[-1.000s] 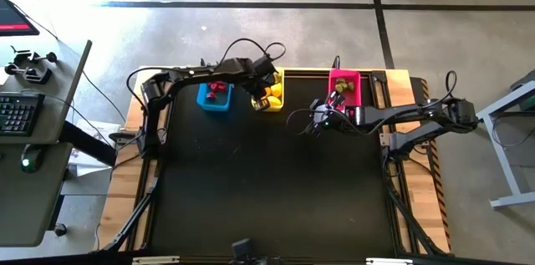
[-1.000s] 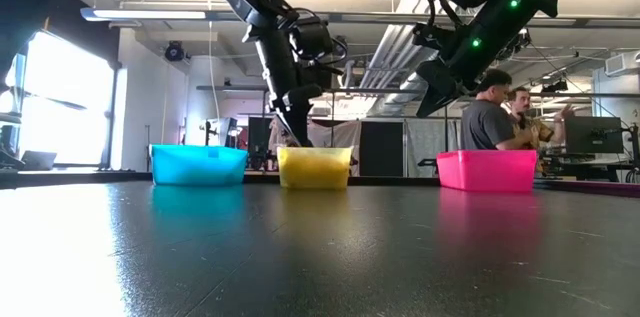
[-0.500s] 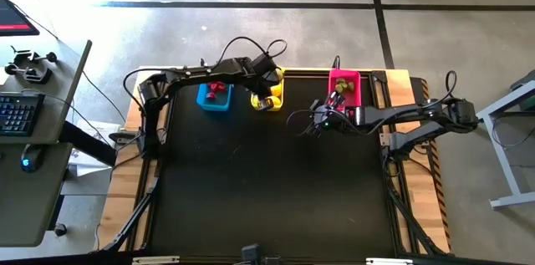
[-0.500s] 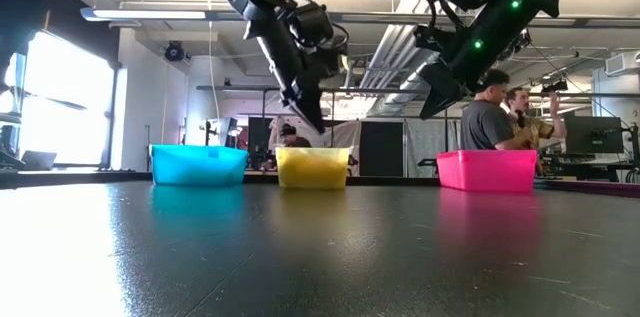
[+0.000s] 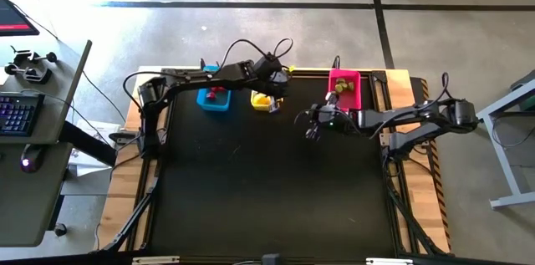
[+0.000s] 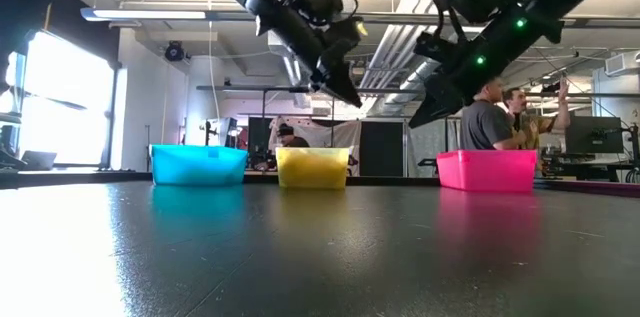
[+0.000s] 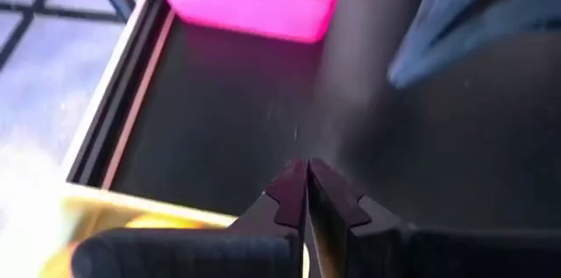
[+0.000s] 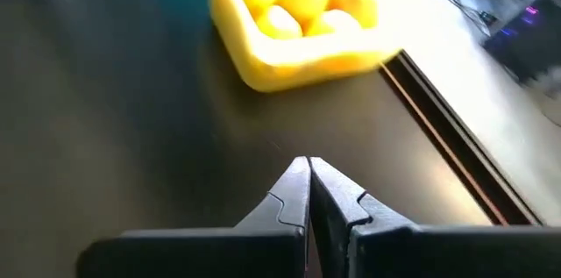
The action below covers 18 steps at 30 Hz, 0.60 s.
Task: Sort produce into baskets
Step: Return to Home Position
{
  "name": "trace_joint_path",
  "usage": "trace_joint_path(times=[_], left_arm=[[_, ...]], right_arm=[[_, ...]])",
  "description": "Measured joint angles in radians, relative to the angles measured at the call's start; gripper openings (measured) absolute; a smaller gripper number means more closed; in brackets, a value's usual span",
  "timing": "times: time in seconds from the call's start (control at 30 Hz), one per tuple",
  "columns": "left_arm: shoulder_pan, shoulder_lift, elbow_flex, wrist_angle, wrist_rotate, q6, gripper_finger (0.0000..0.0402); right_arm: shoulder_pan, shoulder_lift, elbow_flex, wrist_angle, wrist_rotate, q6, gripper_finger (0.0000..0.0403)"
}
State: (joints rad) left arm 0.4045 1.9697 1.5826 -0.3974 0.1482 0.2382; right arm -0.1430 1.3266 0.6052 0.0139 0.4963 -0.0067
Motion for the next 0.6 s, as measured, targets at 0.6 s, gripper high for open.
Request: trace_joint_path(times=[0.6], left_arm=[[-0.070, 0.000, -0.132, 0.581, 0.059, -0.038, 0.0000]], right_arm=[[-0.086, 0.000, -0.215, 0.499, -0.307, -0.133, 0.0000]])
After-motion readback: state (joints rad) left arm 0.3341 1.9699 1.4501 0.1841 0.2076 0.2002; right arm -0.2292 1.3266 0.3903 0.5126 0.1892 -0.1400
